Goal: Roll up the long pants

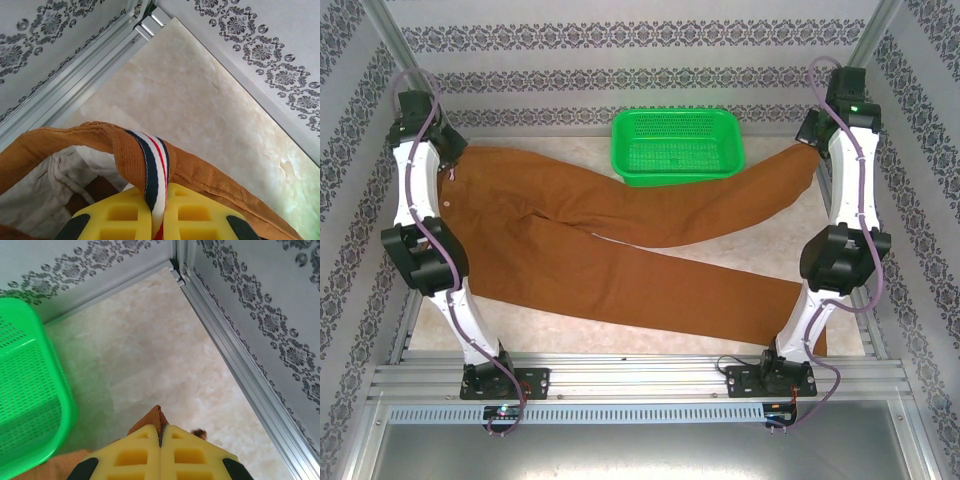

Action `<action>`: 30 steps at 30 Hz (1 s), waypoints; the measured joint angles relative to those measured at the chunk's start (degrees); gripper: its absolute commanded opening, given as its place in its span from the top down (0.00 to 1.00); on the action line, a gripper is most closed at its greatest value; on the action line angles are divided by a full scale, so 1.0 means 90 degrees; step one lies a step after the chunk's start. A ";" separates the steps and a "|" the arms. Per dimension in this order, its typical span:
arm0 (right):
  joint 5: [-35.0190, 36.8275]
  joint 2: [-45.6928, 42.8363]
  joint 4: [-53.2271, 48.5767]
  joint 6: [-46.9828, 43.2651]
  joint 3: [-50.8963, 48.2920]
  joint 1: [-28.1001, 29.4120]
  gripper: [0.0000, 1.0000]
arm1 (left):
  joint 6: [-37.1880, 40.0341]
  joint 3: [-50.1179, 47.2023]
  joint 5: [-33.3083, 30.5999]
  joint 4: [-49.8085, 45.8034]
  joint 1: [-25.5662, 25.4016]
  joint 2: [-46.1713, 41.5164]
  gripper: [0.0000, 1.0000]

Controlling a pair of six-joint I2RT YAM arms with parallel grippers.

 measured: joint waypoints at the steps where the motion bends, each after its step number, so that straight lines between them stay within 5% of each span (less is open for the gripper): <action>1: 0.0000 0.0000 0.0046 -0.0002 0.0000 0.0063 1.00 | 0.0000 -0.0134 0.0000 0.0032 0.0005 -0.0124 1.00; 20: -0.0136 0.1452 -0.1005 -0.0168 0.3101 -0.0495 1.00 | 0.0019 -0.0452 0.0027 0.0185 0.0010 -0.0262 1.00; 30: 0.0187 0.0255 -0.0483 -0.0384 0.0634 -0.0270 1.00 | 0.0017 -0.0782 0.0002 0.0488 0.0010 -0.0291 1.00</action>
